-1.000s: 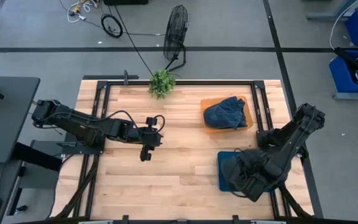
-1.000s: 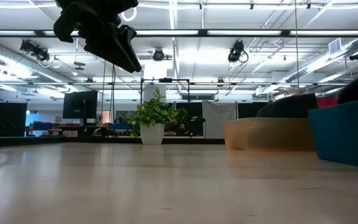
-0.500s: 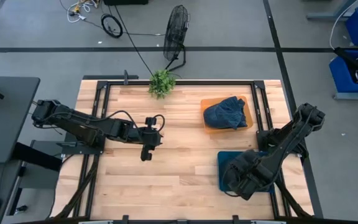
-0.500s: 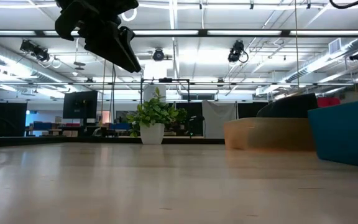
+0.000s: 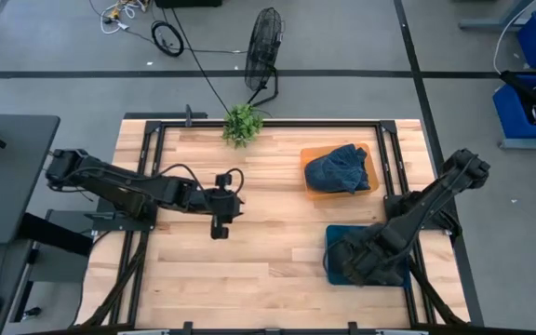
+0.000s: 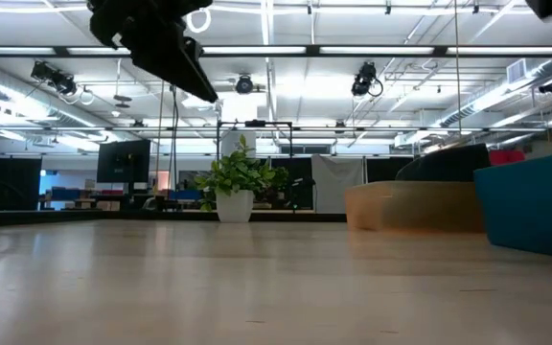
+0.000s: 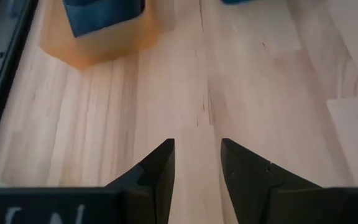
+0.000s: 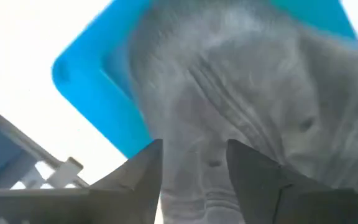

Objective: Pick & Place hat
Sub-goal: Put the black cap into the blue bin, then return to Home Position

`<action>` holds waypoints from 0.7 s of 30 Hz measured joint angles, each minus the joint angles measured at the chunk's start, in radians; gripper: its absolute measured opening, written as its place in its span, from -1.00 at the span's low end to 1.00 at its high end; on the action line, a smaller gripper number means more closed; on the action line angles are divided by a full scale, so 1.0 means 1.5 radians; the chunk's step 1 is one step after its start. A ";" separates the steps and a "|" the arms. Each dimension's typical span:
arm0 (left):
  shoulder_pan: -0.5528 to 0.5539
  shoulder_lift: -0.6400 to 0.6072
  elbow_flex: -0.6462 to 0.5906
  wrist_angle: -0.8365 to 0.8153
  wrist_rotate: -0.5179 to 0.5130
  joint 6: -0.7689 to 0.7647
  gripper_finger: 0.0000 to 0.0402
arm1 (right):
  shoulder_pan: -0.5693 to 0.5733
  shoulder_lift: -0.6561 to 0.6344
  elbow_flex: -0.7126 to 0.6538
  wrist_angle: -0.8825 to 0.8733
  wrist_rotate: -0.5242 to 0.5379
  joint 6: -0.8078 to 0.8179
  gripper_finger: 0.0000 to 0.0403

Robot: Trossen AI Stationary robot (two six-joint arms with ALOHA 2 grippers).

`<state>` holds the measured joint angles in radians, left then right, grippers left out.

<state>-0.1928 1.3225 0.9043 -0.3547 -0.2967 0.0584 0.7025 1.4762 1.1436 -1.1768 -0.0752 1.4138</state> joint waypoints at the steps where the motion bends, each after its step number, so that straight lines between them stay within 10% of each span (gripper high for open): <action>1: 0.000 -0.007 0.000 -0.001 -0.004 0.000 -0.34 | -0.002 -0.006 0.017 -0.011 0.013 -0.013 -0.10; 13: -0.001 -0.239 0.000 -0.014 -0.241 -0.042 -0.34 | 0.006 -0.101 0.173 0.029 0.498 -0.475 -0.16; 21: -0.017 -0.489 0.000 -0.108 -0.241 -0.068 -0.34 | -0.007 -0.231 0.138 0.041 0.554 -0.595 -0.26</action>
<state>-0.2184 0.5896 0.9043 -0.5169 -0.6582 -0.0441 0.6914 1.1296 1.3513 -1.1149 0.7554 0.5219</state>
